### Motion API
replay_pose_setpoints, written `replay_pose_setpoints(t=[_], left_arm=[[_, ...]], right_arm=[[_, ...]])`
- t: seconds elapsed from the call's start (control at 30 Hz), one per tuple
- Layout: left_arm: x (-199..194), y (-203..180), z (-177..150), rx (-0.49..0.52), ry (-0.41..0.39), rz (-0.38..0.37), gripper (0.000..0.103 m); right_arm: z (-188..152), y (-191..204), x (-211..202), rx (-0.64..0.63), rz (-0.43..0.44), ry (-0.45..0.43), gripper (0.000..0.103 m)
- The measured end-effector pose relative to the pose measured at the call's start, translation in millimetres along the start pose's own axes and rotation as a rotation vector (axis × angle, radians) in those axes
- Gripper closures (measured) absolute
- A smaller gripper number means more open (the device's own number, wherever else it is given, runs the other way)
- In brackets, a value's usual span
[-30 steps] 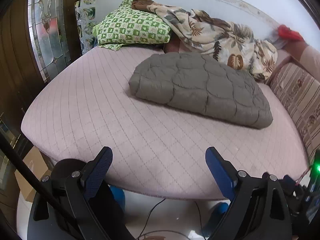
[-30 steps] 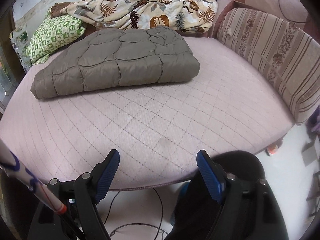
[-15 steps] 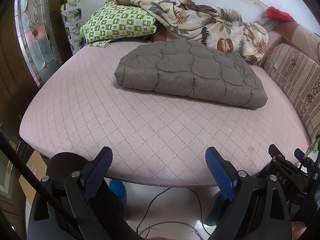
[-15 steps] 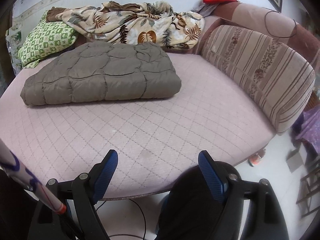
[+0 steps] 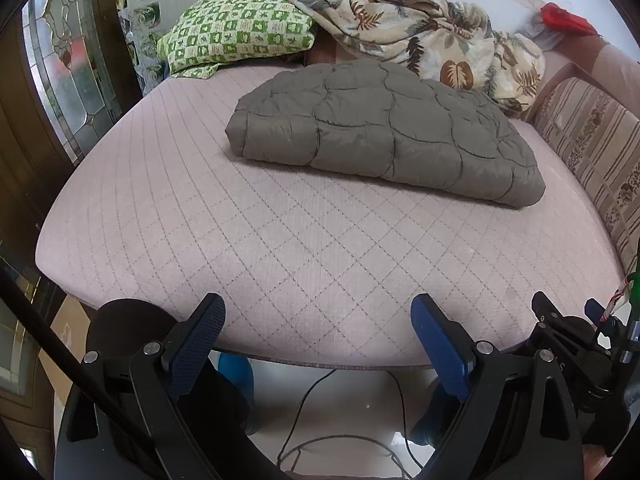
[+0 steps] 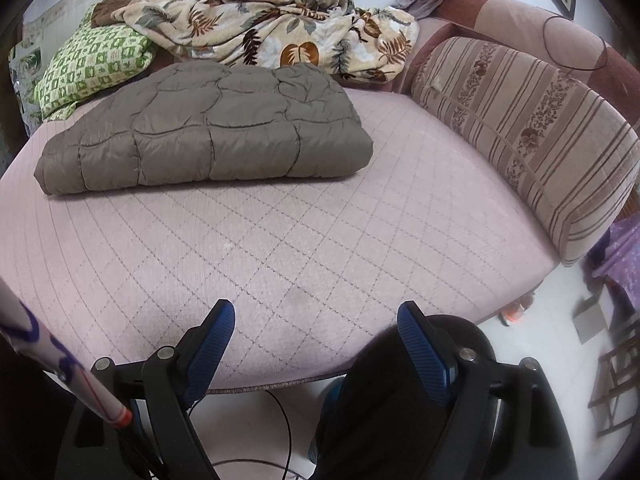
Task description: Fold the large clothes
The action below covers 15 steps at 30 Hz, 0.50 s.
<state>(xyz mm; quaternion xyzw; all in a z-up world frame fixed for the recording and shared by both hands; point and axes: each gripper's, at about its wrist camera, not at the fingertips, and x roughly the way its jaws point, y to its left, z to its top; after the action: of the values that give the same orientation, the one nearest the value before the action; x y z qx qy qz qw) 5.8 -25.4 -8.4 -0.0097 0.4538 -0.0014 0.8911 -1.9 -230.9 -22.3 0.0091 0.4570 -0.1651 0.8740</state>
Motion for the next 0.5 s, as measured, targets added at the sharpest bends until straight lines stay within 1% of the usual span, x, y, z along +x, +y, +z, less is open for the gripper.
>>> replay_pose_setpoints(t=[0.3,0.5], left_arm=[[17,2,2,-0.006,0.046,0.001,0.01],[25,2,3,-0.009,0.063,0.003,0.01]], right_arm=[[1,7,14,-0.017,0.001,0.032,0.016],[1,11,25,-0.029,0.001,0.059,0.016]])
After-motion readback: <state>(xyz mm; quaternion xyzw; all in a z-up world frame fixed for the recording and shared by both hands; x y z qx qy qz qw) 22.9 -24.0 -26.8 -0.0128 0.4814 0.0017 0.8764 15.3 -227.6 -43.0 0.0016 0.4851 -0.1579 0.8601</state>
